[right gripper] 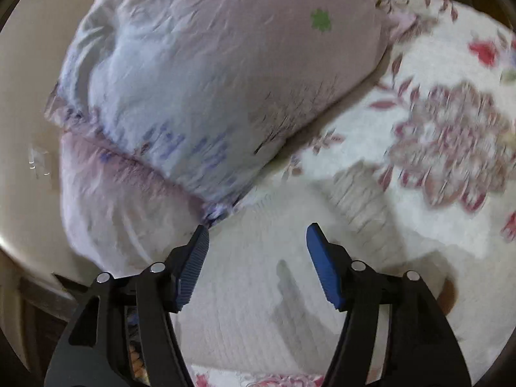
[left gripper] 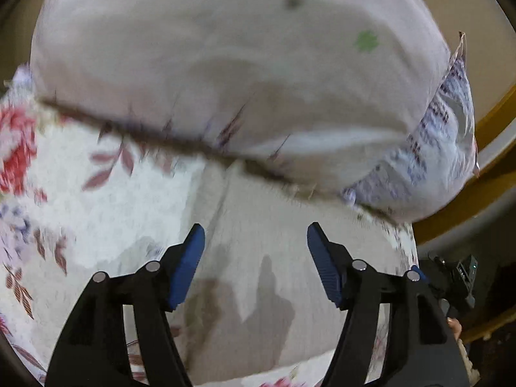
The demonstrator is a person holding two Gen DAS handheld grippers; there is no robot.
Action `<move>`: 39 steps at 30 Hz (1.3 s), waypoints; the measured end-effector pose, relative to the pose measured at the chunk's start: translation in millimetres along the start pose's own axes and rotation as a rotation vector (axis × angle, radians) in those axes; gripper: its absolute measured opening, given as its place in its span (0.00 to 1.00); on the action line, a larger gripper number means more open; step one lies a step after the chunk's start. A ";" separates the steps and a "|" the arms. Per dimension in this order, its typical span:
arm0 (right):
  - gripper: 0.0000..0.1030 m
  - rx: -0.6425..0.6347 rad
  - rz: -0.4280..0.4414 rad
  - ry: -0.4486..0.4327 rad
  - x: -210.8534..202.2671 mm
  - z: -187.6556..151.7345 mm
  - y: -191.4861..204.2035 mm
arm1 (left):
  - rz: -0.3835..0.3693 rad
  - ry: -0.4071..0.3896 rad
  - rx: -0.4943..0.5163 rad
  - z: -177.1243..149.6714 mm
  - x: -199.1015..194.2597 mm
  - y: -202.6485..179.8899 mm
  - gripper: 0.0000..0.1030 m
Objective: Fold small clothes
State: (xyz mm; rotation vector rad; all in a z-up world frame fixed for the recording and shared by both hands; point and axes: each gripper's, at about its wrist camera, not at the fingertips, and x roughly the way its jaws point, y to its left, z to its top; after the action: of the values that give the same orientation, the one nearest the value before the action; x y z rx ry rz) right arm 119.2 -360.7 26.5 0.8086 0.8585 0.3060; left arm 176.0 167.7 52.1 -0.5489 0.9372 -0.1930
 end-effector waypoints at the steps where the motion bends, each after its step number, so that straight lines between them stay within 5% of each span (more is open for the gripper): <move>1: 0.69 -0.032 -0.039 0.019 3.5 -7.2 -1.0 | 0.001 0.034 -0.007 -5.6 6.5 10.4 0.62; 5: 0.69 0.023 -0.055 0.085 9.9 -25.5 -24.0 | -0.082 0.129 -0.118 -23.1 31.2 41.7 0.51; 8: 0.69 0.021 -0.042 0.075 10.3 -26.2 -22.1 | -0.107 0.111 -0.129 -30.7 38.4 41.5 0.50; 9: 0.69 0.024 -0.035 0.077 10.2 -25.8 -21.5 | -0.117 0.098 -0.144 -30.4 41.1 41.6 0.43; 10: 0.69 0.026 -0.026 0.081 8.9 -26.1 -21.2 | -0.131 0.114 -0.175 -28.9 44.0 43.2 0.18; 13: 0.69 0.026 -0.015 0.086 1.4 -17.8 -24.8 | -0.179 0.104 -0.274 -29.6 46.7 36.5 0.14; 16: 0.69 0.007 -0.019 0.047 -23.9 -9.0 -31.9 | -0.304 0.064 -0.236 -25.9 27.3 -12.1 0.13; 20: 0.69 -0.025 -0.065 -0.032 -57.5 3.6 -39.5 | -0.535 0.103 -0.114 -20.9 40.2 -130.8 0.13; 24: 0.69 -0.002 -0.099 -0.069 -78.8 21.6 -51.4 | -0.688 0.266 -0.088 -39.6 118.8 -240.7 0.19; 27: 0.69 0.018 -0.093 -0.037 -77.5 36.1 -56.5 | -0.776 0.383 -0.137 -62.1 148.8 -270.2 0.21; 28: 0.75 0.045 -0.069 -0.010 -73.7 42.1 -60.2 | -0.780 0.347 -0.131 -65.1 139.7 -264.3 0.27; 29: 0.81 0.059 -0.055 0.009 -72.1 45.5 -63.9 | -0.746 0.307 -0.104 -64.1 131.1 -257.7 0.44; 31: 0.92 0.090 -0.027 0.074 -58.3 52.4 -67.9 | -0.543 0.192 -0.016 -58.1 106.3 -231.3 0.62; 35: 0.92 0.084 -0.078 0.223 -17.7 56.7 -68.1 | -0.224 0.192 0.070 -59.8 102.3 -194.3 0.68; 39: 0.92 0.045 -0.107 0.305 12.4 50.6 -65.2 | -0.156 0.302 0.065 -91.2 129.6 -184.8 0.71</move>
State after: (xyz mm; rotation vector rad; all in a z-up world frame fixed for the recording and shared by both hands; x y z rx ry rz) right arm 161.5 -423.3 -8.9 0.7653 1.1939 0.3207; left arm 192.6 -72.2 14.5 -0.5418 1.1772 -0.4547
